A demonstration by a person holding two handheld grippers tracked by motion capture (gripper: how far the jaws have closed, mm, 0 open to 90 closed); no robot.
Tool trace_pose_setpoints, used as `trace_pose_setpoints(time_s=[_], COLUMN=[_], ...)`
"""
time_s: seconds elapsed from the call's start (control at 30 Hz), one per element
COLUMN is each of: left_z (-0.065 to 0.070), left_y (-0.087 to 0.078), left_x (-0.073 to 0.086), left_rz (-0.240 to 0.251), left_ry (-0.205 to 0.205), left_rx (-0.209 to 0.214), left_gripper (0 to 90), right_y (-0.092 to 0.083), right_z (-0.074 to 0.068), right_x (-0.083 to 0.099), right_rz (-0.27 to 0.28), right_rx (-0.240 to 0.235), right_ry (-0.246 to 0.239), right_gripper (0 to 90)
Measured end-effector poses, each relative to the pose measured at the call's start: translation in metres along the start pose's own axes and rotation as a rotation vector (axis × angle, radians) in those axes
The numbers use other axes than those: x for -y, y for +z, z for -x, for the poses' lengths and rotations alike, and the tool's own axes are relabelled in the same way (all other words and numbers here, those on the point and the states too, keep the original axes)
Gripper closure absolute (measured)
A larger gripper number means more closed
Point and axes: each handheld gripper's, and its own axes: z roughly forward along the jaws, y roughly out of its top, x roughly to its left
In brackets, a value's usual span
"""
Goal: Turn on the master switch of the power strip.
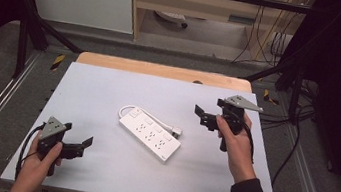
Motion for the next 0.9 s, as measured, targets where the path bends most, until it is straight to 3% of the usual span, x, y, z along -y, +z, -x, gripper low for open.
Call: trace_pose_setpoints(time_s=[0.33, 0.53, 0.9], left_z=[-0.002, -0.001, -0.003], left_y=[-0.002, -0.005, -0.006], left_x=[0.001, 0.0, 0.001], left_rz=[-0.003, 0.023, 0.018], left_ry=[-0.008, -0.02, -0.034], left_rx=[-0.005, 0.007, 0.004], left_gripper=[6.0, 6.0, 6.0], right_y=[-0.03, -0.043, -0.065], right_z=[0.018, 0.026, 0.038], right_x=[0.014, 0.024, 0.044], right_rz=[0.028, 0.02, 0.042], right_rx=[0.037, 0.041, 0.083], right_ry=[0.005, 0.003, -0.009], right_gripper=[6.8, 4.7, 5.4])
